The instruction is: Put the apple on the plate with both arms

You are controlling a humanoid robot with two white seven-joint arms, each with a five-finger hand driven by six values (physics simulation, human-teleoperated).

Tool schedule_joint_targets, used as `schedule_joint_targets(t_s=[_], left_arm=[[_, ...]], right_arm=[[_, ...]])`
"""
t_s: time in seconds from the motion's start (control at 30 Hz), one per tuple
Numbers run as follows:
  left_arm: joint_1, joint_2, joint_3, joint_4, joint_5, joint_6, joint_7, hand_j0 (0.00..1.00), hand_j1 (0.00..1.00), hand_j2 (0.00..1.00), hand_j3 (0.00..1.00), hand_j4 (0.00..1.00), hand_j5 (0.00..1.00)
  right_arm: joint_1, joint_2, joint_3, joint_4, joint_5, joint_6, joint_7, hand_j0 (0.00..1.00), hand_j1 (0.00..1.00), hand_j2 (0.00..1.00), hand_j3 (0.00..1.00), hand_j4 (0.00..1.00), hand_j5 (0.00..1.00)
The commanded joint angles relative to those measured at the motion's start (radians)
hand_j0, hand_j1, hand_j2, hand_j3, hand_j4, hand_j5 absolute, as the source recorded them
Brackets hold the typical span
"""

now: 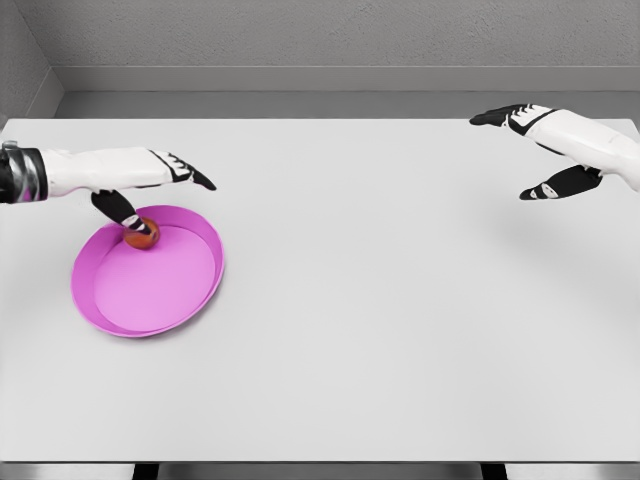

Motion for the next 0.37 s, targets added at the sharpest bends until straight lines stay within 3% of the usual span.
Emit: schedule_joint_targets(t_s=[0.0,0.13,0.33], left_arm=[[0.0,-0.09,-0.004,-0.078,0.01,0.003,0.0,1.0,1.0,1.0,1.0,1.0,1.0],[0.0,-0.167,-0.007,-0.248,0.01,0.003,0.0,1.0,1.0,1.0,1.0,1.0,1.0],[0.0,-0.169,-0.007,-0.242,0.007,0.003,0.0,1.0,1.0,1.0,1.0,1.0,1.0]], right_arm=[[0.0,-0.001,0.0,-0.001,-0.007,0.003,-0.001,1.0,1.0,1.0,1.0,1.0,1.0],[0.0,-0.001,0.0,-0.002,-0.007,0.003,-0.001,1.0,1.0,1.0,1.0,1.0,1.0],[0.002,-0.003,0.0,-0.013,-0.007,0.003,-0.001,1.0,1.0,1.0,1.0,1.0,1.0]])
